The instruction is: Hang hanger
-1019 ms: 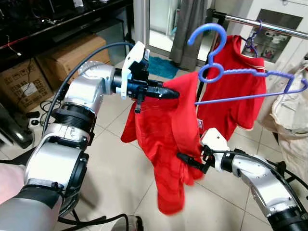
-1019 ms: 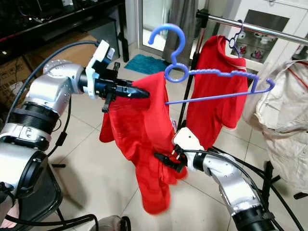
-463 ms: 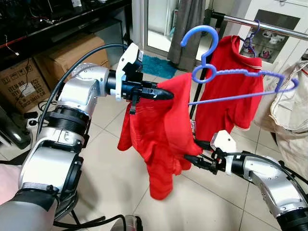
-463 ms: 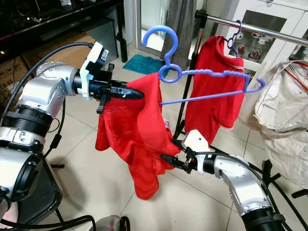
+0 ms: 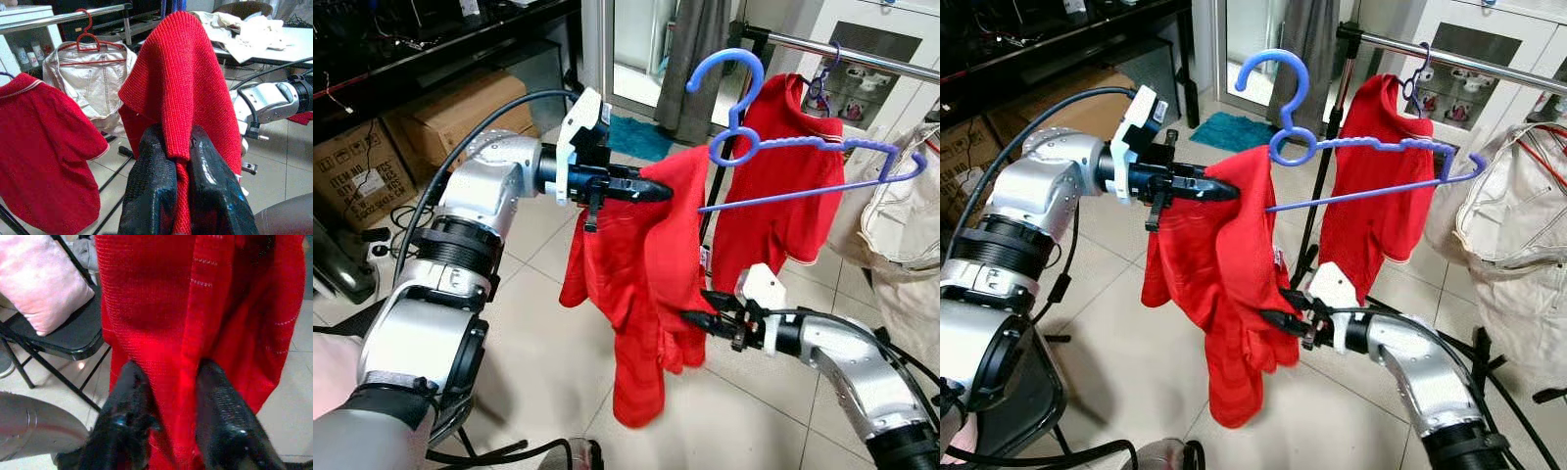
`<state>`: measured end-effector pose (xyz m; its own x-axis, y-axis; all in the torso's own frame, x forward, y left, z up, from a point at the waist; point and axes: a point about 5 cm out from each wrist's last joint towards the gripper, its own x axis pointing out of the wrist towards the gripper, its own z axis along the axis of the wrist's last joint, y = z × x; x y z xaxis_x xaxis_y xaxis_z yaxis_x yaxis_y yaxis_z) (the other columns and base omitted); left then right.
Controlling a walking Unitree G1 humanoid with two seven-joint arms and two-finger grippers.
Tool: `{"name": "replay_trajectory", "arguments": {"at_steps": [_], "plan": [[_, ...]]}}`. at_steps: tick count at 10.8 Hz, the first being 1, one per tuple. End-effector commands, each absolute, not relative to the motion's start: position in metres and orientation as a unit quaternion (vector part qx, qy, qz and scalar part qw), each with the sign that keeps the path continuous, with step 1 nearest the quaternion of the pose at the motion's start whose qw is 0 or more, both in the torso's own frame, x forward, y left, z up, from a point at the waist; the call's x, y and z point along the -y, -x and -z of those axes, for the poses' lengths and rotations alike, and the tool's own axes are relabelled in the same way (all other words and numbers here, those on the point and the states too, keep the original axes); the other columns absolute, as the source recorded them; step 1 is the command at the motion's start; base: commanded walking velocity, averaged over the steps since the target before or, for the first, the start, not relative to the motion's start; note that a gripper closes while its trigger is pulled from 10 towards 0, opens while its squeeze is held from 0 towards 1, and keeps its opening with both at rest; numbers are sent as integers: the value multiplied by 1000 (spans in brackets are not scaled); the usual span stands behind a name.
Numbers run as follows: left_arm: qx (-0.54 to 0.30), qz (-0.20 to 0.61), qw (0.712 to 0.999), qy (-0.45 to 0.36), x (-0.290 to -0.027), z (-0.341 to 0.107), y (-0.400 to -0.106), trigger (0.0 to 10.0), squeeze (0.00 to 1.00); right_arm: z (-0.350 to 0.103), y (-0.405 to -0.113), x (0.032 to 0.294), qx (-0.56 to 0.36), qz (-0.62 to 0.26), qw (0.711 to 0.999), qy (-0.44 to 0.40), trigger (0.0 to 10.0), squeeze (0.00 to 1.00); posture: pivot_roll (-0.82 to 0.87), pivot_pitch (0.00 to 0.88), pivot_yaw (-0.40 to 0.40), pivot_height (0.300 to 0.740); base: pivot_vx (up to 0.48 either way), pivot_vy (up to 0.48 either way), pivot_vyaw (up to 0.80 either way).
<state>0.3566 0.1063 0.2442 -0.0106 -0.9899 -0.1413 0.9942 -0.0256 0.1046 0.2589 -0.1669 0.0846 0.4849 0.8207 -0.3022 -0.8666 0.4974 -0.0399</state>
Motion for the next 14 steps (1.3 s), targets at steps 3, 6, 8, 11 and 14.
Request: {"name": "replay_trajectory", "arguments": {"at_steps": [3, 6, 8, 11, 14], "plan": [[9, 708, 700, -95, -104, -258, -359, 0, 0, -85, -264, 169, -124, -478, 864, 93, 0, 0, 11, 0, 17, 740, 0, 0, 0], [6, 699, 708, -96, -110, -254, -359, 0, 0, -88, -263, 180, -119, -452, 881, 74, 0, 0, 10, 0, 19, 740, 0, 0, 0], [0, 686, 721, -96, -122, -249, -358, 0, 0, -89, -257, 199, -116, -416, 901, 50, 0, 0, 10, 0, 22, 740, 0, 0, 0], [0, 682, 725, -96, -138, -245, -350, 0, 0, -91, -258, 243, -120, -303, 945, 27, 0, 0, 5, 0, 34, 740, 0, 0, 0], [-30, 706, 701, -97, -144, -229, -330, 0, 0, -94, -257, 278, -131, -228, 964, 44, 0, 0, 5, 0, 37, 740, 0, 0, 0]]}}
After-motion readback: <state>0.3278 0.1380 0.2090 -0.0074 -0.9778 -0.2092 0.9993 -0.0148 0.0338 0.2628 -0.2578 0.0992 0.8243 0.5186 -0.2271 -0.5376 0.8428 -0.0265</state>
